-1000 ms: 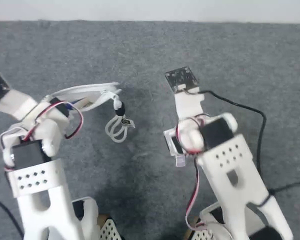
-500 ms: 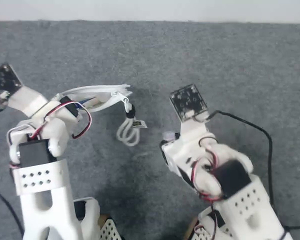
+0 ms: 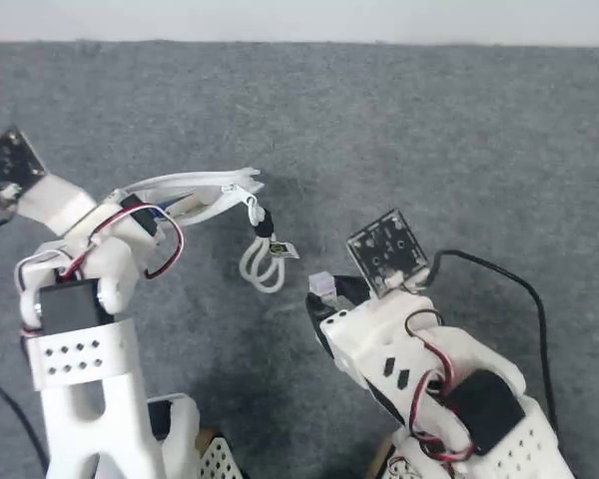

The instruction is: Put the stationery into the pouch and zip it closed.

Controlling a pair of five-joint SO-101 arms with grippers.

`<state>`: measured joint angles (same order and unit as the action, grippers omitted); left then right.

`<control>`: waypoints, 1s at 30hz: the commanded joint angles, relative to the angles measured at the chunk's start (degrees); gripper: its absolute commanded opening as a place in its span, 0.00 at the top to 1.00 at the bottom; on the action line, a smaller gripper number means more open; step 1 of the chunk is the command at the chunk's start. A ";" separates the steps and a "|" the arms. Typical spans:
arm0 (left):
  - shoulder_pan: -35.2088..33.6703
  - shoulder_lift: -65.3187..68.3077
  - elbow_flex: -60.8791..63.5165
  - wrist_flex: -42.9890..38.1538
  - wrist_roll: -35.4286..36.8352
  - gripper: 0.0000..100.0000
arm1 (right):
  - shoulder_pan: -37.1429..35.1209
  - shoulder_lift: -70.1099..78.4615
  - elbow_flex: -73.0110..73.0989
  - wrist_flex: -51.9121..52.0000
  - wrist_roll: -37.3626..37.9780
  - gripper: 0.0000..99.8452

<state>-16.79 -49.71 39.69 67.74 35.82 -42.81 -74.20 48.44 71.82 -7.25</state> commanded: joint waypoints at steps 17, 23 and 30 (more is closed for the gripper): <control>0.18 -2.90 -1.10 -1.49 0.44 0.99 | -0.66 -26.59 21.19 -24.84 -14.59 0.99; 0.18 -2.90 -1.10 -1.49 0.44 0.99 | -0.66 -29.76 24.88 -31.16 -14.42 0.99; 0.26 -2.90 -1.10 -1.49 0.44 0.99 | -0.66 -29.49 24.97 -44.09 -7.74 0.99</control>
<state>-16.79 -49.71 39.69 67.74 35.82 -43.08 -103.03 73.93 35.60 -20.18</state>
